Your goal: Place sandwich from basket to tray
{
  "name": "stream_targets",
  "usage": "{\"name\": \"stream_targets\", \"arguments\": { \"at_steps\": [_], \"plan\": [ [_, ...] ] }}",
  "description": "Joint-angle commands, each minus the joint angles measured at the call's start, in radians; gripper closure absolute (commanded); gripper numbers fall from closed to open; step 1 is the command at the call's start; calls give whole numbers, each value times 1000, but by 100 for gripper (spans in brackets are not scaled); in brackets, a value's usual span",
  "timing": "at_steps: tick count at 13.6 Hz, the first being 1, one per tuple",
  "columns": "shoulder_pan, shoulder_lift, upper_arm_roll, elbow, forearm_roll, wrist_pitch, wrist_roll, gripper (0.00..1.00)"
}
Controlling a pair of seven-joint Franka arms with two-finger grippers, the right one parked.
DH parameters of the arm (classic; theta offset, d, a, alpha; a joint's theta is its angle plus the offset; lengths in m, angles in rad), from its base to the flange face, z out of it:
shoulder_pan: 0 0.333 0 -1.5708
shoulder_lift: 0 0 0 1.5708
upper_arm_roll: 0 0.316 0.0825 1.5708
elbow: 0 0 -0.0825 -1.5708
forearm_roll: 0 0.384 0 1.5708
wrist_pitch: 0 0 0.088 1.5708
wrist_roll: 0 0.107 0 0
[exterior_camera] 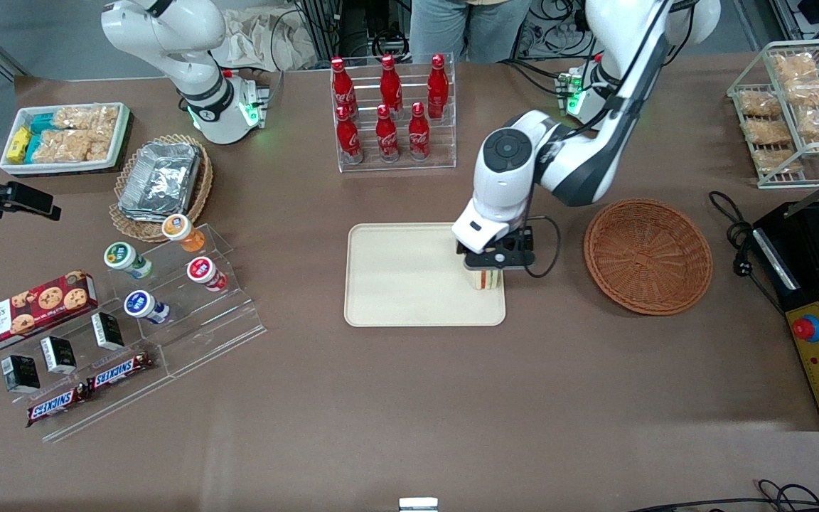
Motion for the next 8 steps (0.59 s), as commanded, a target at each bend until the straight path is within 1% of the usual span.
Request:
{"name": "stream_targets", "arguments": {
  "at_steps": [1, 3, 4, 5, 8],
  "plan": [
    [60, 6, -4, 196, -85, -215, 96, 0],
    [112, 4, -4, 298, -101, -354, 150, 0],
    [136, 0, -4, 330, -102, -386, 165, 0],
    [155, -3, -4, 356, -105, -400, 167, 0],
    [164, -43, 1, 376, -90, -414, 167, 0]
  ]
}}
